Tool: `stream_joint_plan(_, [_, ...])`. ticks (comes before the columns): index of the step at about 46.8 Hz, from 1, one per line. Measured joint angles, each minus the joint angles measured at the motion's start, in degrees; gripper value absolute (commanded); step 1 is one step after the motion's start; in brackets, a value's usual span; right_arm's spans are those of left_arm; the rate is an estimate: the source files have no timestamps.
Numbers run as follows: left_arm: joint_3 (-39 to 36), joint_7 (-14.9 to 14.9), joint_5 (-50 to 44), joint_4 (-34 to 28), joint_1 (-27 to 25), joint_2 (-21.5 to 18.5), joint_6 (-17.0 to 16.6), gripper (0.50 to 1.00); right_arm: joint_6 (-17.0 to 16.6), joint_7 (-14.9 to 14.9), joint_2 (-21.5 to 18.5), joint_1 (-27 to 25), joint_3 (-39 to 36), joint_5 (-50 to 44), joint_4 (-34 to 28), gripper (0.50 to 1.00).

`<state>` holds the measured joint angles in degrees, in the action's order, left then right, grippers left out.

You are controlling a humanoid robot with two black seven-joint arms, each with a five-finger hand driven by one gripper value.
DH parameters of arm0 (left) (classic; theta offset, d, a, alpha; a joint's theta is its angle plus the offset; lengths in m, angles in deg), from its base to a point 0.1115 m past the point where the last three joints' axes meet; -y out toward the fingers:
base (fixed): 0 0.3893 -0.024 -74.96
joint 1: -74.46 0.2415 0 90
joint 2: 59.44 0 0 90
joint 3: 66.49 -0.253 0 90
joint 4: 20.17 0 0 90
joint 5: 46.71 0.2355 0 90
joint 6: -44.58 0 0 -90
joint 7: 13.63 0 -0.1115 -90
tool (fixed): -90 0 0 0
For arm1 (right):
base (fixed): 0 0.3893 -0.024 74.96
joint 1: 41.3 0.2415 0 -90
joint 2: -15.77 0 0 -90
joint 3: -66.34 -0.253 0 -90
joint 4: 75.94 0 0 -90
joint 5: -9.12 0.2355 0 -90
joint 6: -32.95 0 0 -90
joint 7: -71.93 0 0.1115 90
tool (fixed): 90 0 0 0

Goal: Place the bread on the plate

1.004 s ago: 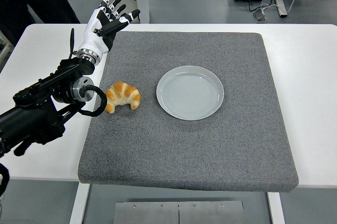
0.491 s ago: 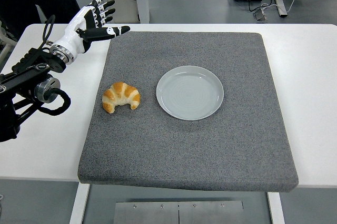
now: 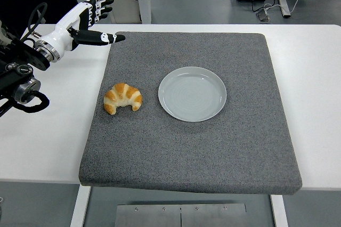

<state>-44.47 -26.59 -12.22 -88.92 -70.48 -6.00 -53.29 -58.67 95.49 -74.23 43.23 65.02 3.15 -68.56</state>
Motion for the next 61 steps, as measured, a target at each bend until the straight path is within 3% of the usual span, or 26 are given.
stream_joint_plan(61, [-6.38, 0.30, 23.22, -4.38, 0.20, -5.21, 5.78, 0.971, 0.02, 0.00, 0.00, 0.00, 0.00, 0.00, 0.00, 1.000])
